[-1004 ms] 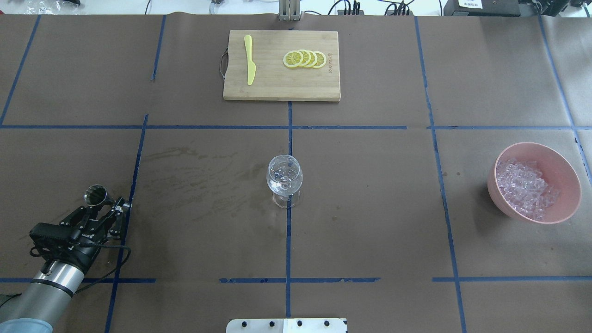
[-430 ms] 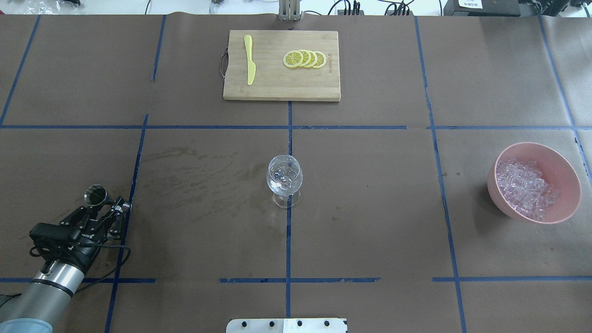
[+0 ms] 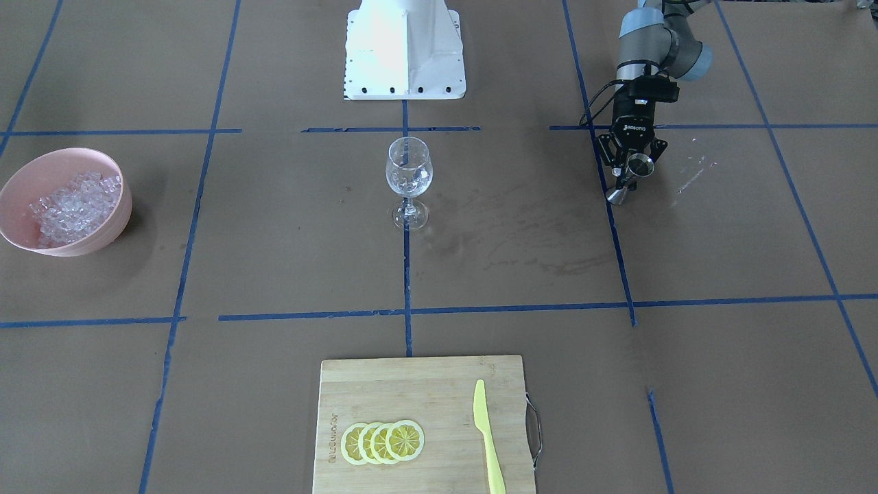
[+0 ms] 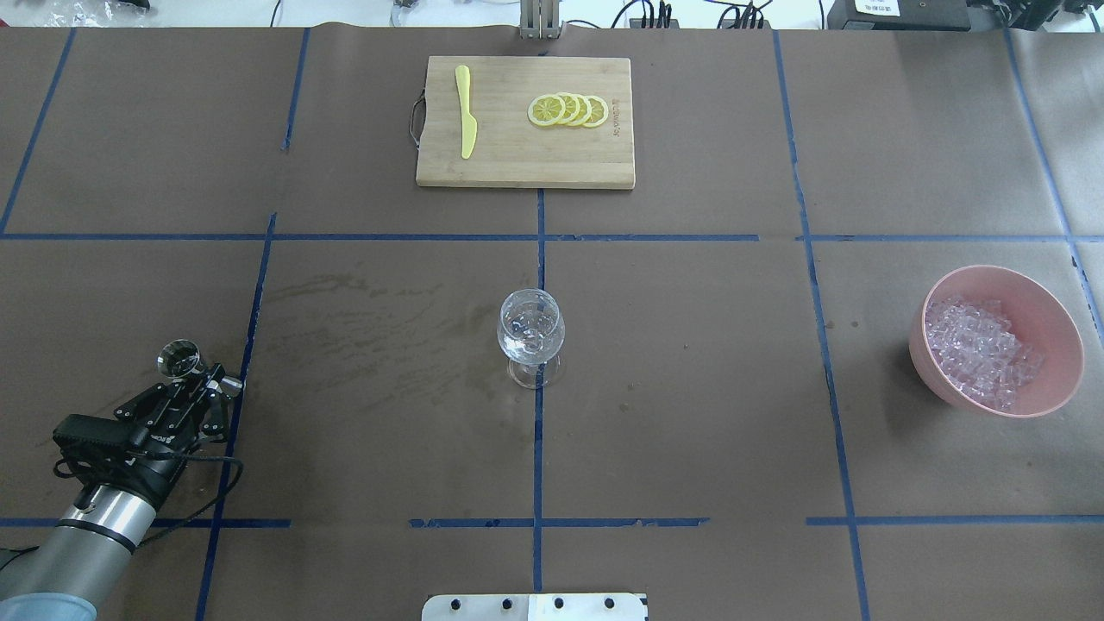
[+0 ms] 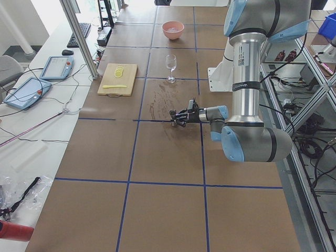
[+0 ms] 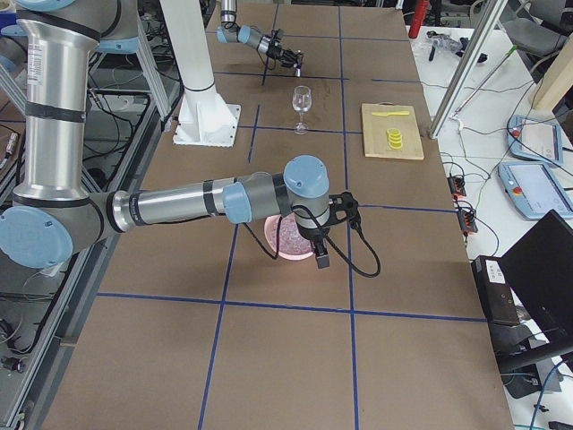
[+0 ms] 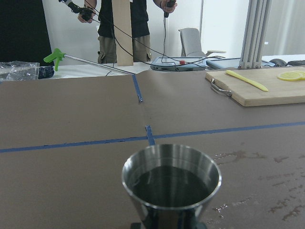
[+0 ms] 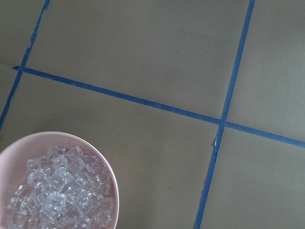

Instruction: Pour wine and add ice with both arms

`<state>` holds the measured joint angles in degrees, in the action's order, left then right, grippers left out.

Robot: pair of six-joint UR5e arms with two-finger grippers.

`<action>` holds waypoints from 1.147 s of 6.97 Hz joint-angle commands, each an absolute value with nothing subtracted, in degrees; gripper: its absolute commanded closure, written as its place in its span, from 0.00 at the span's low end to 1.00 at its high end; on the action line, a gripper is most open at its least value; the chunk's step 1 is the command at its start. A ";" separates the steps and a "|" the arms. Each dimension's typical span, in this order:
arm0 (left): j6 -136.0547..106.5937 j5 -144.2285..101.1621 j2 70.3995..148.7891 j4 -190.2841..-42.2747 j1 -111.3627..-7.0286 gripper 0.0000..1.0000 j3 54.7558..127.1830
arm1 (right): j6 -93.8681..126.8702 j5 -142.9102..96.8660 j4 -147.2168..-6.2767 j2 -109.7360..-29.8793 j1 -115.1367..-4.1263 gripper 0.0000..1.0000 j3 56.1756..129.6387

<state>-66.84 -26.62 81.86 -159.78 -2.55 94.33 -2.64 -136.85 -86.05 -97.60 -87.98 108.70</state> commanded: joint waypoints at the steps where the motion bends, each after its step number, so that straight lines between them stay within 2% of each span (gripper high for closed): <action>1: -66.18 -26.63 81.74 -160.31 -2.64 1.00 94.83 | -2.64 -136.85 -86.04 -97.65 -87.98 0.00 108.63; 5: -40.50 -26.63 82.70 -184.59 -2.55 1.00 94.83 | -2.64 -136.85 -86.04 -97.56 -87.98 0.00 108.63; 8: -28.58 -26.89 89.64 -184.57 -4.22 1.00 95.62 | -2.64 -136.76 -86.04 -97.56 -87.98 0.00 108.72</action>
<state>-32.28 -26.68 87.70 -184.53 -3.75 95.25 -2.64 -136.83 -86.05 -97.56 -87.98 108.65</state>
